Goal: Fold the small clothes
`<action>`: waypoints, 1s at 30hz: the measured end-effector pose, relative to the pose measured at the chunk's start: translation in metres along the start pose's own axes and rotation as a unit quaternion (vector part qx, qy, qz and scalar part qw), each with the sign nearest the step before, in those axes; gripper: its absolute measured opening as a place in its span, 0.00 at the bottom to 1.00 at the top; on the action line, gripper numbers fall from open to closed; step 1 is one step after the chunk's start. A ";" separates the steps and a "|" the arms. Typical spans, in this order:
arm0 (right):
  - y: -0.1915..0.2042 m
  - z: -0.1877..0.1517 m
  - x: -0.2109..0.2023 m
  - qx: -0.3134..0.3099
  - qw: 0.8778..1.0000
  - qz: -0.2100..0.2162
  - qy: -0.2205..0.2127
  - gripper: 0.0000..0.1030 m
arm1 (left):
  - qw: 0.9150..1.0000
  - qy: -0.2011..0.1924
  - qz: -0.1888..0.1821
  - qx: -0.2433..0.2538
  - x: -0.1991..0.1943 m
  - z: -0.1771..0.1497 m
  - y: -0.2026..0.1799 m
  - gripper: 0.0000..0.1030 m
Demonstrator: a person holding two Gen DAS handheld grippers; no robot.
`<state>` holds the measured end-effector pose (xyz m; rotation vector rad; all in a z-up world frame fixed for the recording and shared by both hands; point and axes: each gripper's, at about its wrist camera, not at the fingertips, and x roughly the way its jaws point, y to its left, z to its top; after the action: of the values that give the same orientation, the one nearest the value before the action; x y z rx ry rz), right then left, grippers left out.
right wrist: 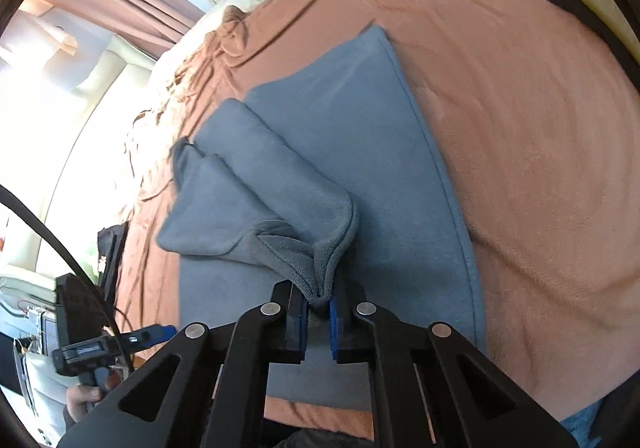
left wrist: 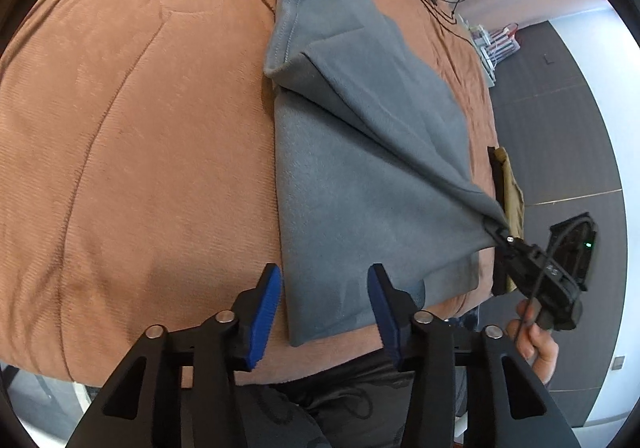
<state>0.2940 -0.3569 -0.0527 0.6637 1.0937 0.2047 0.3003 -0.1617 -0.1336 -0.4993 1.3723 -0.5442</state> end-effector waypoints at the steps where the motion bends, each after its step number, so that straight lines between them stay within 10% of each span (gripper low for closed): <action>1: 0.002 -0.001 -0.003 -0.002 1.000 0.002 -0.003 0.03 | 1.000 0.000 0.001 0.002 0.000 0.000 -0.002 0.43; 30: -0.043 -0.057 -0.067 0.023 0.999 -0.010 -0.021 0.02 | 0.998 0.015 0.031 0.048 0.026 -0.002 -0.037 0.37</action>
<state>0.2060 -0.3997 -0.0447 0.6961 1.0664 0.1485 0.2990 -0.2073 -0.1308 -0.3717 1.3788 -0.5656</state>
